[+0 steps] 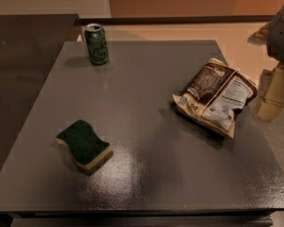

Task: Move sponge near green can

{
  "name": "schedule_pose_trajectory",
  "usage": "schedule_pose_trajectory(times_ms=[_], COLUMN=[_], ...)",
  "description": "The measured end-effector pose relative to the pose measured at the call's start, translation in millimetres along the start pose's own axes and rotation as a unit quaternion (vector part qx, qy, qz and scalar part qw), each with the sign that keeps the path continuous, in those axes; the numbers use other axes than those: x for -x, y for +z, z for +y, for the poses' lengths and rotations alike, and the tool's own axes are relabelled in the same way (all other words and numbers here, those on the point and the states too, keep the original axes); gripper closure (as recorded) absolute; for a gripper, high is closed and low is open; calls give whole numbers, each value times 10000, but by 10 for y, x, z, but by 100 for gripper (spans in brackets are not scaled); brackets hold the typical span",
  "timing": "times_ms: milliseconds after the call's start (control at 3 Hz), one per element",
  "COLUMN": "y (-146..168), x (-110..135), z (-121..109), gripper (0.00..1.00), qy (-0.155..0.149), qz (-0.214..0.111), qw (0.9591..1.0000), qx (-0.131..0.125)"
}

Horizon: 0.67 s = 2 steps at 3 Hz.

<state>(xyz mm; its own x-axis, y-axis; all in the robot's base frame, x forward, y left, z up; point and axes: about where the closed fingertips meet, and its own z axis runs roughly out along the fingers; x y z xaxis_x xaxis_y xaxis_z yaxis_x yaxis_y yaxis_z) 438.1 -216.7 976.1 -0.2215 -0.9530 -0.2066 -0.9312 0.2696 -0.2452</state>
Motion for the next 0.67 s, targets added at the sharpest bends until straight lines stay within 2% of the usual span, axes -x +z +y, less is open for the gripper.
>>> schedule_pose_trajectory(times_ms=[333,667], y=[-22,-6], x=[45,320], z=[9,108], gripper=[0,0], qy=[-18,-114], qz=[-39,-385], qw=[10000,9992], qx=[-64,-27])
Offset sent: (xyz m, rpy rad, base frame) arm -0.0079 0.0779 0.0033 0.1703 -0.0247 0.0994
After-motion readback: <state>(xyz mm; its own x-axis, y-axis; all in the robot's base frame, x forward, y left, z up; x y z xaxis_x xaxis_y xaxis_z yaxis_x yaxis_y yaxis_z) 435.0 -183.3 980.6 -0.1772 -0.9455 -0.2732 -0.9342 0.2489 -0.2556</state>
